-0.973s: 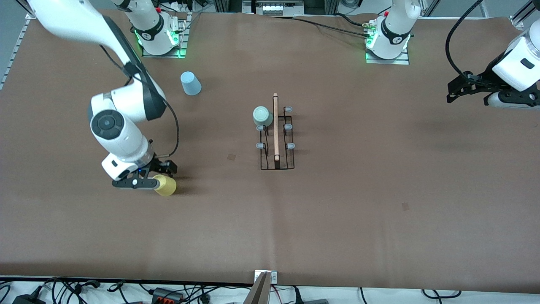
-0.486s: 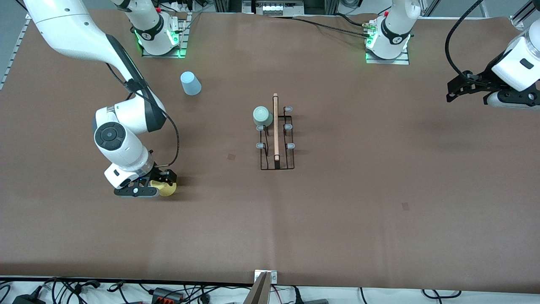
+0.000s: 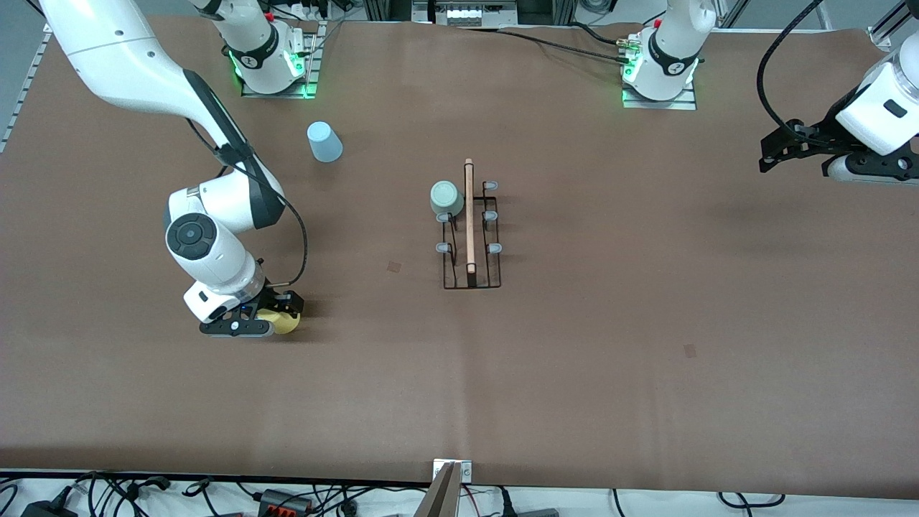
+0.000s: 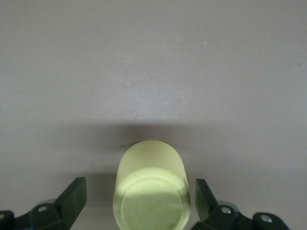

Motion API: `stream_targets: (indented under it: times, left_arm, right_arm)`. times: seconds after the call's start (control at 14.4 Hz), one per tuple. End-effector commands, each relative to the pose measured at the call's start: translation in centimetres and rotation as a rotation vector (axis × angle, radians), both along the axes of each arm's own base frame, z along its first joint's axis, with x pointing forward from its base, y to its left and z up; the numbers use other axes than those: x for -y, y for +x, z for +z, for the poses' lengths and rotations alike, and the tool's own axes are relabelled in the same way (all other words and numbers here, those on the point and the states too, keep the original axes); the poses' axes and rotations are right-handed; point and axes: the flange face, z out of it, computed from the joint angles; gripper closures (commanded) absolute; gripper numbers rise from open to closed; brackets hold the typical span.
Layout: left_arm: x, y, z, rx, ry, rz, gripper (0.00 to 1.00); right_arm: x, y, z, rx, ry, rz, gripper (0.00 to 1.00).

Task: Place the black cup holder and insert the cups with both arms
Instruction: 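Move the right gripper to the yellow cup and grasp it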

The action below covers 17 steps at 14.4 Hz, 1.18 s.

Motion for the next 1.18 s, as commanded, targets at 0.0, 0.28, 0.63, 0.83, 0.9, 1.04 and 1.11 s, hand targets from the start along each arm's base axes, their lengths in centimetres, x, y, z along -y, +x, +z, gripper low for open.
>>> stream_targets:
  times: [0.0, 0.28, 0.63, 0.83, 0.9, 1.04, 1.11]
  left_arm:
    - [0.3, 0.6, 0.6, -0.007, -0.021, 0.007, 0.0]
    - [0.3, 0.8, 0.6, -0.005, -0.021, 0.007, 0.0]
    - [0.4, 0.8, 0.6, -0.007, -0.021, 0.007, 0.0]
    - [0.4, 0.8, 0.6, -0.007, -0.021, 0.007, 0.0]
    - [0.4, 0.8, 0.6, -0.007, -0.02, 0.007, 0.0]
    - [0.4, 0.8, 0.6, -0.007, -0.021, 0.005, 0.0]
    - [0.4, 0.8, 0.6, -0.007, -0.021, 0.005, 0.0]
  right_arm:
    - [0.2, 0.0, -0.8, 0.017, 0.013, 0.005, 0.0]
    - [0.6, -0.4, -2.0, -0.006, 0.007, 0.002, 0.0]
    - [1.5, -0.6, -2.2, -0.014, -0.003, 0.005, 0.43]
    - [1.5, -0.3, -0.4, 0.004, -0.007, 0.004, 0.89]
    - [1.3, -0.6, 0.6, -0.002, -0.019, 0.005, 0.92]
    - [0.8, -1.2, 4.3, -0.042, -0.062, -0.005, 0.95]
    - [-0.6, -1.8, 6.5, -0.051, -0.075, -0.013, 0.95]
